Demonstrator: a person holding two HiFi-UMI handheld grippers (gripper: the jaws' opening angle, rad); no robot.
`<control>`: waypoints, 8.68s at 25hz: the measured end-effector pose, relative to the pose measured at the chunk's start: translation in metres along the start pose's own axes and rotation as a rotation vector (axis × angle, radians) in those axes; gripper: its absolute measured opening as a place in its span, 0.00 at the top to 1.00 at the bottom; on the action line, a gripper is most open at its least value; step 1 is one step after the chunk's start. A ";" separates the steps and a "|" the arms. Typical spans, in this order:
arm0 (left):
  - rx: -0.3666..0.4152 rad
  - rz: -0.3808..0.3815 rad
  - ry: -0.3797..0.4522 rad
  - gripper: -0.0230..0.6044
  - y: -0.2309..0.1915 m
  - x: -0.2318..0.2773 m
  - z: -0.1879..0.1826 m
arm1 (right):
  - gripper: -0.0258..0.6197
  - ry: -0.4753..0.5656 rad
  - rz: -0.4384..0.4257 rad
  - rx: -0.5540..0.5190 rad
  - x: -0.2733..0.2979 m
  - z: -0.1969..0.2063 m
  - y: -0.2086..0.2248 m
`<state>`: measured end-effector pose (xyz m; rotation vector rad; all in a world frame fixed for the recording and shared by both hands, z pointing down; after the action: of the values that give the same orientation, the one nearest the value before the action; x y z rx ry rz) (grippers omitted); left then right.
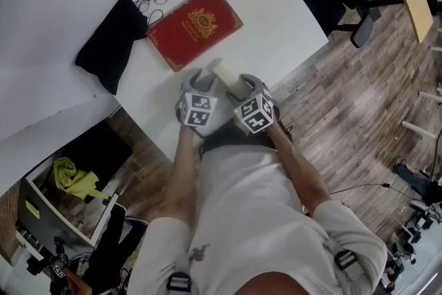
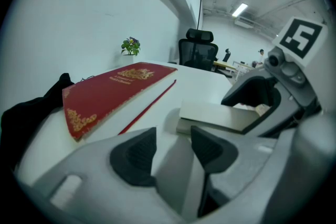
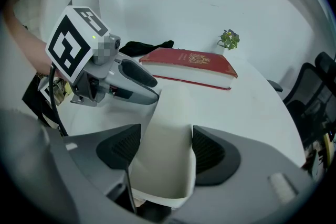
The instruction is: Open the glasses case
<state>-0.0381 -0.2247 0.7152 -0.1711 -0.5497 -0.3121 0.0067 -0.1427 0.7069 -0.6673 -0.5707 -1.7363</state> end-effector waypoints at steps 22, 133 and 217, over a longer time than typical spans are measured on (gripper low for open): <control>0.001 -0.007 0.011 0.63 -0.001 0.000 -0.001 | 0.53 0.023 0.004 -0.011 -0.010 -0.009 0.003; -0.001 -0.018 0.018 0.63 -0.001 0.001 -0.002 | 0.91 0.130 0.050 0.110 -0.038 -0.025 0.047; 0.074 -0.272 0.436 0.63 0.006 -0.101 -0.164 | 0.64 0.495 0.161 -0.076 -0.130 -0.142 0.062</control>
<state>-0.0384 -0.2335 0.5229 0.0459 -0.1491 -0.5761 0.0726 -0.1646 0.5172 -0.3038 -0.1043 -1.6938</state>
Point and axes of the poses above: the fingertips, and each gripper's own axes: x forward along the fingers, y to its right, z out of its underside, the point moved 2 cm from there along -x, backward along the fingers, and after that the axes turned 11 degrees about y, right-handed, at the moved point
